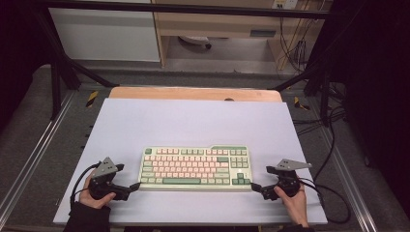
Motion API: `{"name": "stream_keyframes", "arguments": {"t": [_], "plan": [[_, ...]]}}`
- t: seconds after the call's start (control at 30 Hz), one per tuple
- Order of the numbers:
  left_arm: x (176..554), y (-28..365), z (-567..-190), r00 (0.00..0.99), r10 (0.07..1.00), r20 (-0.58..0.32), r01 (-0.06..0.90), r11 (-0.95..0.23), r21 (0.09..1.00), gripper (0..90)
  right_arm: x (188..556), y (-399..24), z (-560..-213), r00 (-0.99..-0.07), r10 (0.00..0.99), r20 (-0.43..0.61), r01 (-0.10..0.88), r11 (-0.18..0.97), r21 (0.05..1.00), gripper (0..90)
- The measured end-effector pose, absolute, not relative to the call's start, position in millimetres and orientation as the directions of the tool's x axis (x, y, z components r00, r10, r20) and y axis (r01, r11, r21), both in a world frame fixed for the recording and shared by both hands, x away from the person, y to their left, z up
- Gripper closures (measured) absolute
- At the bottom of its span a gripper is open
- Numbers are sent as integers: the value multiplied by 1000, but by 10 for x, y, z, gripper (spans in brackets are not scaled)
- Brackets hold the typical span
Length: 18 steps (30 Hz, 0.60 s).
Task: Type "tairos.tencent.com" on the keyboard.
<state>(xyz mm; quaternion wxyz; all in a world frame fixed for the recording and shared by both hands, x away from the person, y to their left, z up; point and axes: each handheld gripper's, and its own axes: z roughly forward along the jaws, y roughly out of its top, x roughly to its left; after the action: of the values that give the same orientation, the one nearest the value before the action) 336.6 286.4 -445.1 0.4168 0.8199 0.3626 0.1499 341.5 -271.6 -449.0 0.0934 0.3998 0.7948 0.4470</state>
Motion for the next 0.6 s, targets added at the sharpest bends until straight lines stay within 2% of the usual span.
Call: {"name": "stream_keyframes", "arguments": {"t": [0.6], "plan": [[3348,2780,-4382,693,720,-41,462,-400,791,38,3418,-2715,-4487,-663,719,207,552,283,784,3]]}}
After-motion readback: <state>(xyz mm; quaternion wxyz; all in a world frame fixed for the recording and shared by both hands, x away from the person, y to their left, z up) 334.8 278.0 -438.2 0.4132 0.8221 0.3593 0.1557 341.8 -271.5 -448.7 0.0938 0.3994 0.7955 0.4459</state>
